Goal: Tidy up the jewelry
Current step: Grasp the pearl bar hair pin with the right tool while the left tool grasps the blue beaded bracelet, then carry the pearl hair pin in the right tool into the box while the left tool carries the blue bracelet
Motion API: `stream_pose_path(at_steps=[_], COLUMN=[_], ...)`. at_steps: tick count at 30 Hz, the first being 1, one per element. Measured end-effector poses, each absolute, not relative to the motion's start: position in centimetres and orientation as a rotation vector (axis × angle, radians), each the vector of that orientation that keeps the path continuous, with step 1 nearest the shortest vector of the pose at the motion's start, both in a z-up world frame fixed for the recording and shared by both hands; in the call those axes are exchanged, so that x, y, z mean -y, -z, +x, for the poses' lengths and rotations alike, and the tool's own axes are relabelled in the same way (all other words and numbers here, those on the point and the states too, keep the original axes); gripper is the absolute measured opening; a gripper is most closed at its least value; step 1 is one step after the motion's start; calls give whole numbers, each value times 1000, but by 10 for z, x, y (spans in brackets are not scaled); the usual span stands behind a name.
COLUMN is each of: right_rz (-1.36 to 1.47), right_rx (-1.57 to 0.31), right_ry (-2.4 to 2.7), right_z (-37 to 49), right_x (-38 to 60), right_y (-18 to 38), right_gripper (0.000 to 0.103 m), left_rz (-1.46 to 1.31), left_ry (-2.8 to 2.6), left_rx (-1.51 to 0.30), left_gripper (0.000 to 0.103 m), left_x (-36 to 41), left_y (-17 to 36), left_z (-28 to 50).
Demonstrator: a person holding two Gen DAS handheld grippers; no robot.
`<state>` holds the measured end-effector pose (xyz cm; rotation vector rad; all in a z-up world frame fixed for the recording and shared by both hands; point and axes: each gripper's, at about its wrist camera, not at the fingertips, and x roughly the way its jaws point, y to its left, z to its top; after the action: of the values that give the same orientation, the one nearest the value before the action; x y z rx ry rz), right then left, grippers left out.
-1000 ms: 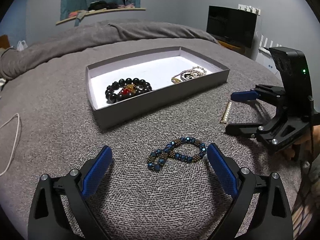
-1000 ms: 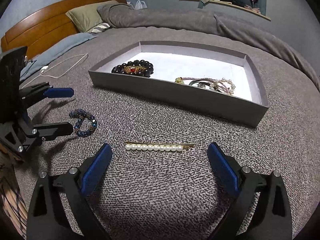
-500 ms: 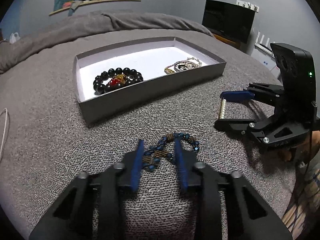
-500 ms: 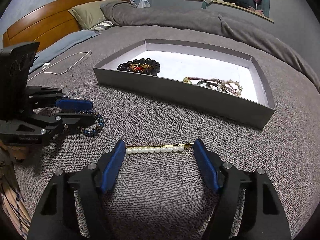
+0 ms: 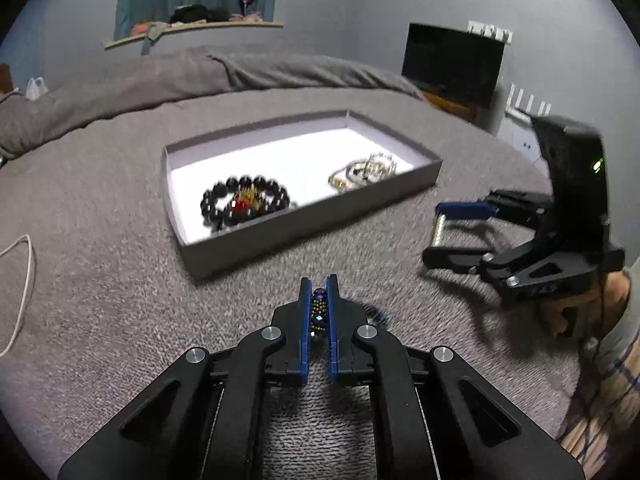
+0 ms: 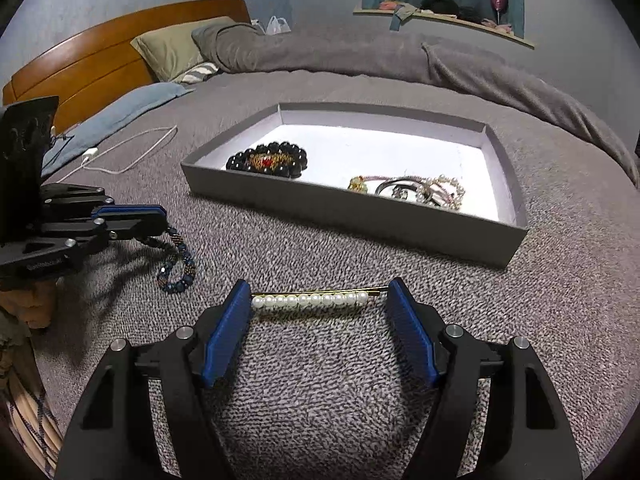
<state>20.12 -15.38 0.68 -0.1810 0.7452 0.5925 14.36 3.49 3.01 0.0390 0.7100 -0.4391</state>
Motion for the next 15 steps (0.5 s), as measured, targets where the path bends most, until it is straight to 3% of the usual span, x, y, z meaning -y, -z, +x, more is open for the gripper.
stream_pose_path(at_steps=[15], right_rz=[-131], right_rx=[-669], right_ry=[-577], right_z=[204], right_x=[157], right_y=[-26], right_gripper=[70], left_rz=[-14], left_ry=[449], left_rx=[-620], left_gripper=[8], left_x=[-31], left_y=[-60], left_z=[148])
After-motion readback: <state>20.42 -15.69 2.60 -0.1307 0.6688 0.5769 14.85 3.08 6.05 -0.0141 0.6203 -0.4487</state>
